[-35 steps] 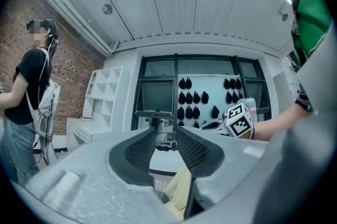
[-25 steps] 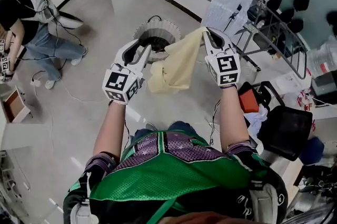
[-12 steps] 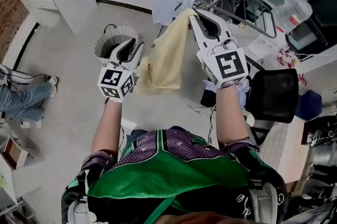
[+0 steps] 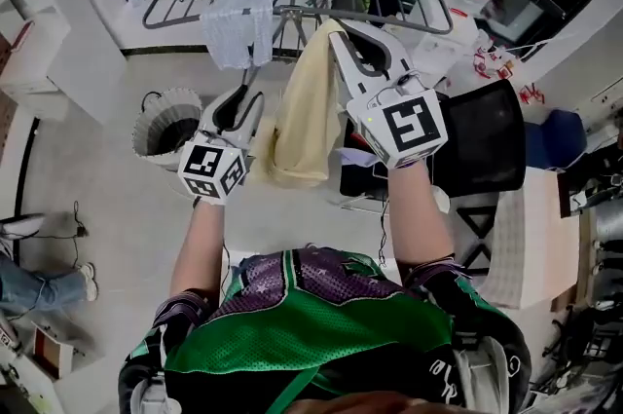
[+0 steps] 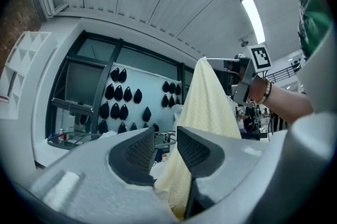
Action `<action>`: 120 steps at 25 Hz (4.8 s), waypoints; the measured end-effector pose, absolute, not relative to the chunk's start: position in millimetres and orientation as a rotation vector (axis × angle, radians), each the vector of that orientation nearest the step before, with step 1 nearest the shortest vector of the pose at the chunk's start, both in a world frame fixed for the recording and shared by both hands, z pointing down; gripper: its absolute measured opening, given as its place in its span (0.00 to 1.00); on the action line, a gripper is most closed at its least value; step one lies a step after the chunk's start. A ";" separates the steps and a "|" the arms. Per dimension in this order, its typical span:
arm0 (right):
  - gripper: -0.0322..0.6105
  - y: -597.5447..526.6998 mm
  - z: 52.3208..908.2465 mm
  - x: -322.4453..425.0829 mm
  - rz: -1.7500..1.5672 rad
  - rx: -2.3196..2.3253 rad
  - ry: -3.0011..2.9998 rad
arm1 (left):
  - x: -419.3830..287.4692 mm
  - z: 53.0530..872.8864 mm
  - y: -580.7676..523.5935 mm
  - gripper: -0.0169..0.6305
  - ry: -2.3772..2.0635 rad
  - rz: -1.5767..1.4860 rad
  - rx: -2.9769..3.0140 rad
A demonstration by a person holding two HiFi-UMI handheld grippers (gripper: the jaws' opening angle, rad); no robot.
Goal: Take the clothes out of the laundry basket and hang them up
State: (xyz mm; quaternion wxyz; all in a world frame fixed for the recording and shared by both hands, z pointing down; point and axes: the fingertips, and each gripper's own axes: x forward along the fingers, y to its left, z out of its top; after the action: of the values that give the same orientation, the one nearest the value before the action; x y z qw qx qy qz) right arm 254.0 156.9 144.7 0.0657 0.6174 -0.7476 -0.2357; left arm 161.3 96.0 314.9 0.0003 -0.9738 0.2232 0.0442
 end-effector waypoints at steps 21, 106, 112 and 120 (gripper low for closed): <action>0.06 122.9 137.7 461.0 -0.690 2.108 -2.065 | 377.5 323.7 101.0 0.24 0.176 0.133 -3.119; 0.06 -233.3 165.9 821.6 -0.502 2.592 -1.863 | 619.3 269.7 -377.8 0.06 0.262 -0.156 -2.946; 0.06 -289.3 193.2 879.9 -0.396 2.569 -1.882 | 672.8 288.3 -433.6 0.06 0.329 -0.215 -2.955; 0.06 -346.8 223.7 953.1 -0.281 2.556 -1.884 | 741.6 309.7 -489.9 0.06 0.365 -0.288 -2.970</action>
State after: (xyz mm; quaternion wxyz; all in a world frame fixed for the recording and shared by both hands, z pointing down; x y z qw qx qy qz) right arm 953.1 -346.8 223.7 -0.0231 0.8016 -0.5909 -0.0883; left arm 741.6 -489.9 309.7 0.0677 -0.9857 0.1212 -0.0957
